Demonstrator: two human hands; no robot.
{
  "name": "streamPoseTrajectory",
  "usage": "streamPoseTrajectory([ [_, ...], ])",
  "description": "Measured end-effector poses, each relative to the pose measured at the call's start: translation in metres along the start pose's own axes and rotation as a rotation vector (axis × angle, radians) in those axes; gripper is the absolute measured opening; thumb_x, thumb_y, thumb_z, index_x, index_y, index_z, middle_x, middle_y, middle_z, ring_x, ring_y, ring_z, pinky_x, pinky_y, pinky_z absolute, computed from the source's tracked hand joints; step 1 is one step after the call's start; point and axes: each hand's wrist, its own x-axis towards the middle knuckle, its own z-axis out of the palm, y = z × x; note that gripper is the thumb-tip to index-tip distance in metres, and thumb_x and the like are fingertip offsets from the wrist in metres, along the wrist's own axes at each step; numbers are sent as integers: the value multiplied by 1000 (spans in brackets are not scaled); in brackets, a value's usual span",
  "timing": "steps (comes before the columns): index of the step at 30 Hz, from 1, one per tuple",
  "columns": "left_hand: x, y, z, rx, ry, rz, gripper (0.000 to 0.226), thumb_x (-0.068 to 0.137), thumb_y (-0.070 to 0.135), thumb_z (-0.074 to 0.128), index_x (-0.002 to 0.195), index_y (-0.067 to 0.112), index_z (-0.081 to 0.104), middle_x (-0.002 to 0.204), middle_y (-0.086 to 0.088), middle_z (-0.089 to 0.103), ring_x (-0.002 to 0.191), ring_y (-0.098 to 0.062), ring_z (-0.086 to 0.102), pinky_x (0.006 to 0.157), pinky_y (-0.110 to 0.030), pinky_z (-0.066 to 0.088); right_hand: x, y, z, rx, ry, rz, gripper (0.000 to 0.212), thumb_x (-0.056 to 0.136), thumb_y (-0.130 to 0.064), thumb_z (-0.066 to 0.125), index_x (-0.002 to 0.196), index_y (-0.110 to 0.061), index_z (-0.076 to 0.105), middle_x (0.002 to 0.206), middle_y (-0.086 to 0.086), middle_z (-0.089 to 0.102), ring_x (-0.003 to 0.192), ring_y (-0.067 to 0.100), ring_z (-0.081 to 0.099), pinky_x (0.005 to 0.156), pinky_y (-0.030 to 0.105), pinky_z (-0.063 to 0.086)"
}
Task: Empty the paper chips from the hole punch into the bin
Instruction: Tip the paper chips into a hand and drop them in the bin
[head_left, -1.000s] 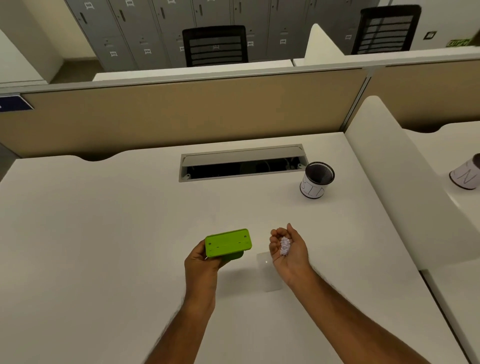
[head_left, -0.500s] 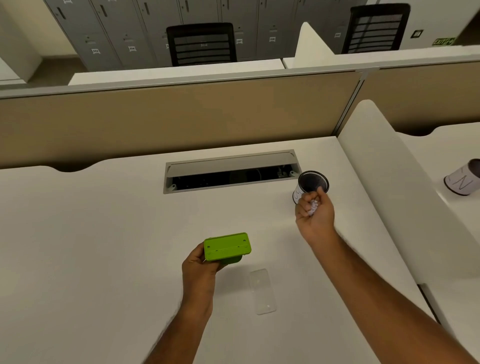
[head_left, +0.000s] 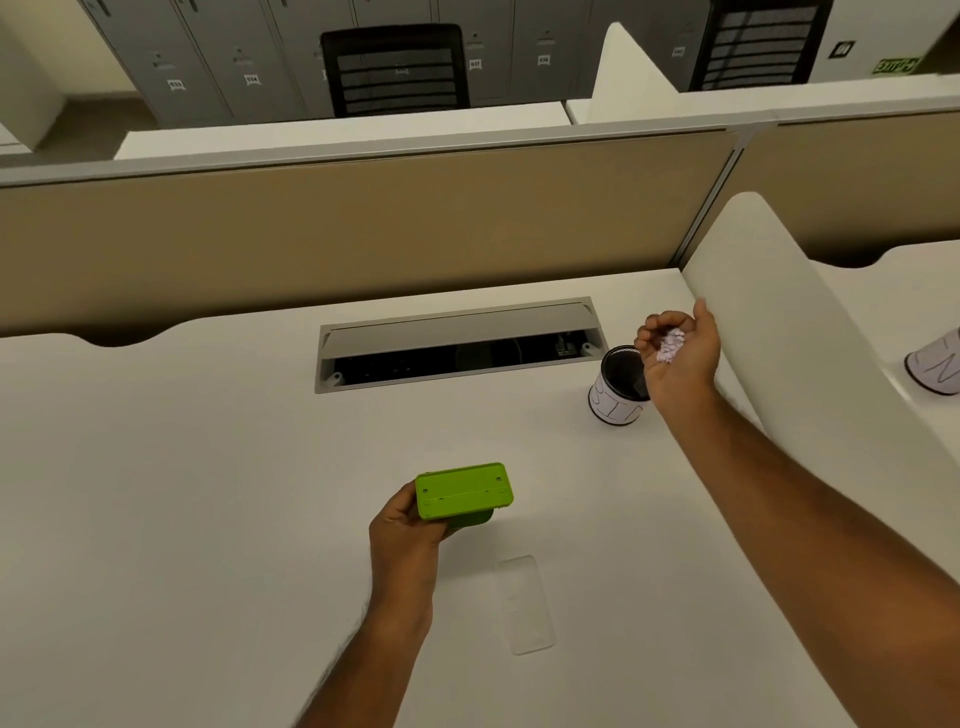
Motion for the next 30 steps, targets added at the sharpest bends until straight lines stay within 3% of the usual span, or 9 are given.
streamPoseTrajectory([
  [4,3,-2,-1,8,18,-7,41,91,-18,64,114,10,82,106,-18,84,99,-42,81,82,-32,69,13,0,-8,-171,-14,-39,63,105,-50,46,67,-7,70,67,12,70,61,25,66,59,29,57],
  [10,5,-5,-2,31,30,-23,38,92,-17,66,117,9,81,109,-20,83,105,-45,79,101,-50,62,22,2,-16,-313,-41,-88,66,104,-55,43,72,-8,75,70,11,74,66,25,71,67,32,60],
  [18,2,-4,-5,55,21,-21,40,91,-16,68,115,14,82,107,-16,85,102,-41,81,99,-50,63,16,2,-16,-480,-101,-147,73,105,-61,32,82,-10,79,81,10,79,80,27,76,78,33,60],
  [24,1,-8,-7,70,35,-31,41,91,-16,67,113,15,82,107,-17,84,102,-42,81,100,-52,62,9,-1,-9,-506,-156,-139,79,107,-60,25,92,-1,75,87,13,80,89,30,76,80,31,59],
  [30,1,-6,-7,79,30,-26,42,92,-17,65,114,15,83,107,-16,85,102,-41,81,95,-47,66,5,-1,-12,-634,-209,-131,91,104,-67,14,107,-2,77,113,19,79,117,33,72,110,43,47],
])
